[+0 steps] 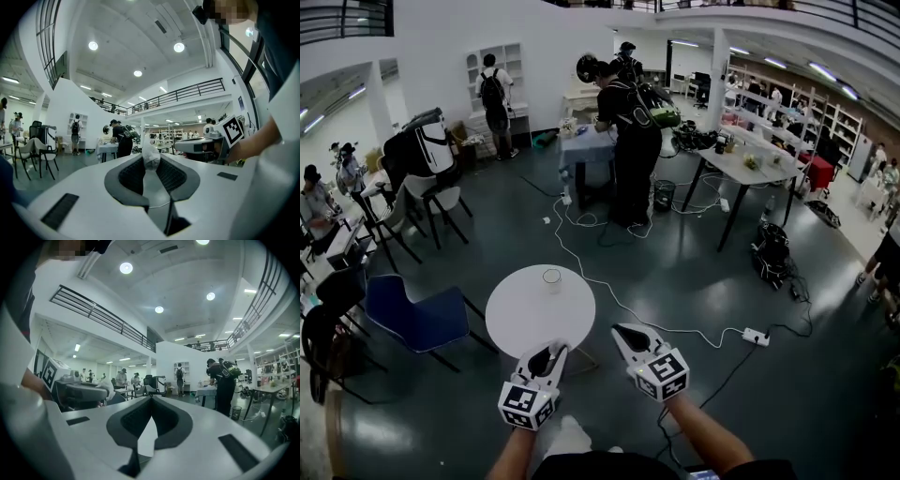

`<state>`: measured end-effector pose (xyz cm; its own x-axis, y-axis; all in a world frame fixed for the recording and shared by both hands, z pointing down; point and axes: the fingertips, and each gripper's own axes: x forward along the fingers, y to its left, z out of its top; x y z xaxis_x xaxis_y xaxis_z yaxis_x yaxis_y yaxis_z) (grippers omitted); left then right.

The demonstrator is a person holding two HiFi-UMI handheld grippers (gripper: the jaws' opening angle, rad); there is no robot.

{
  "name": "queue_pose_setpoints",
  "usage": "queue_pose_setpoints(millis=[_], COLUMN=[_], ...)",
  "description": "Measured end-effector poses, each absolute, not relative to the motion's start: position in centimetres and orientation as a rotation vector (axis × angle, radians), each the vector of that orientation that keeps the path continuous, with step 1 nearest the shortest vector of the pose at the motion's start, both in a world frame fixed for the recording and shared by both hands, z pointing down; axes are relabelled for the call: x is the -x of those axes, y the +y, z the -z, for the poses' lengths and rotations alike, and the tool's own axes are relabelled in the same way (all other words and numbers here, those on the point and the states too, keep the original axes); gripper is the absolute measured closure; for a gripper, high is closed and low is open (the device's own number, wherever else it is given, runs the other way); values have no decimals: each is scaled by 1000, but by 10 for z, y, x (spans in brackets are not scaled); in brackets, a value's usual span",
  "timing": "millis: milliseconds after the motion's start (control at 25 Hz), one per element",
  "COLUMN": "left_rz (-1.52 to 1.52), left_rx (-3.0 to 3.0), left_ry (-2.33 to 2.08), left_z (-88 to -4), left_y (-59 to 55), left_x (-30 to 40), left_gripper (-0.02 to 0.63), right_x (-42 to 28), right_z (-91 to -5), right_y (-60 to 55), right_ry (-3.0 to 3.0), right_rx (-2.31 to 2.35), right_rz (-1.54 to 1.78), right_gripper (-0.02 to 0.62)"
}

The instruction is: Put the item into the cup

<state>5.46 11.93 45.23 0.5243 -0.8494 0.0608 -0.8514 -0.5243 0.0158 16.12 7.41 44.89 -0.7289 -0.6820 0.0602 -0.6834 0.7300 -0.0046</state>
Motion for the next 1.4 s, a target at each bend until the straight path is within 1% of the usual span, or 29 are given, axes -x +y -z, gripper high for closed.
queue_pose_setpoints(millis=[440,680,1400], left_rz=[-63,-59,-86], left_rx=[-2694,-2672,-2666], left_ry=[-1523,-1537,-1506], left_z=[-459,-461,-459], left_y=[112,95,-7], left_x=[-37,-15,22], left_gripper=[522,523,522], right_x=[-147,-125,-88], right_z=[-455,-455,-453], right_y=[57,42,-58], right_ry=[-2865,-2872,-2862], right_rx=[-1127,-1111,-1142], right_rz=[-40,-48,-83], right_gripper=[578,578,578])
